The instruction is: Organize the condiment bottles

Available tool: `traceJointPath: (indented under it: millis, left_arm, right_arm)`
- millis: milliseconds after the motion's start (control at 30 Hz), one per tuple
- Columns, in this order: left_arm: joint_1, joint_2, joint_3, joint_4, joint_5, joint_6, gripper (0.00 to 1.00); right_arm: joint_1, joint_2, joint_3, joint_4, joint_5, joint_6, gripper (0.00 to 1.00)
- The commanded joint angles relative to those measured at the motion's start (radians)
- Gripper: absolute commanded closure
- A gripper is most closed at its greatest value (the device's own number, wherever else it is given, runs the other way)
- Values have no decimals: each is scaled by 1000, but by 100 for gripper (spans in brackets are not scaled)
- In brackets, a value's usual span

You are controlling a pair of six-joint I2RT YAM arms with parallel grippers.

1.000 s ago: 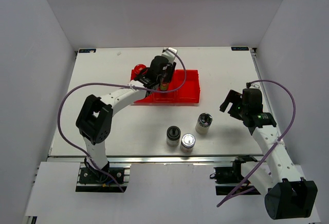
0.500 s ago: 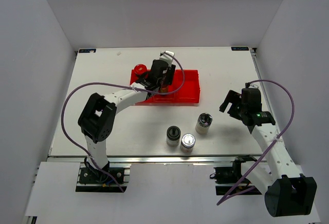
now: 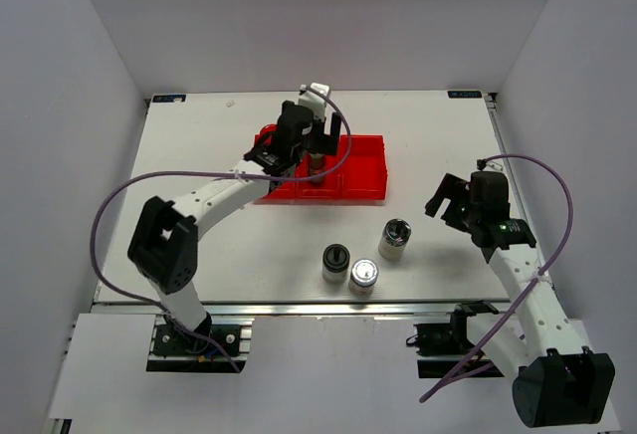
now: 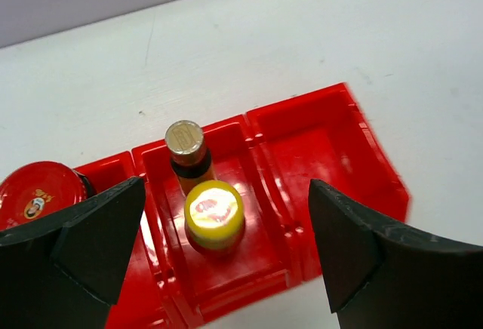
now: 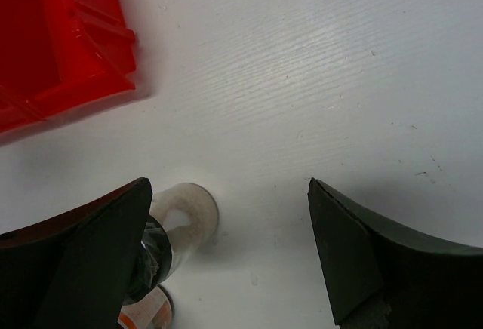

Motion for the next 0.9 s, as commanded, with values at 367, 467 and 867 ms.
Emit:
traceJointPath:
  millis: [367, 467, 867]
  left_arm:
    - [-130, -625, -507, -153, 283, -256, 2]
    - [-221, -693, -630, -162, 306, -296, 2]
    - [-470, -667, -770, -210, 131, -261, 2]
  right_arm:
    - [-5, -38, -24, 44, -67, -14, 11]
    - [-5, -33, -24, 47, -73, -20, 11]
    - [-5, -22, -29, 47, -73, -22, 11]
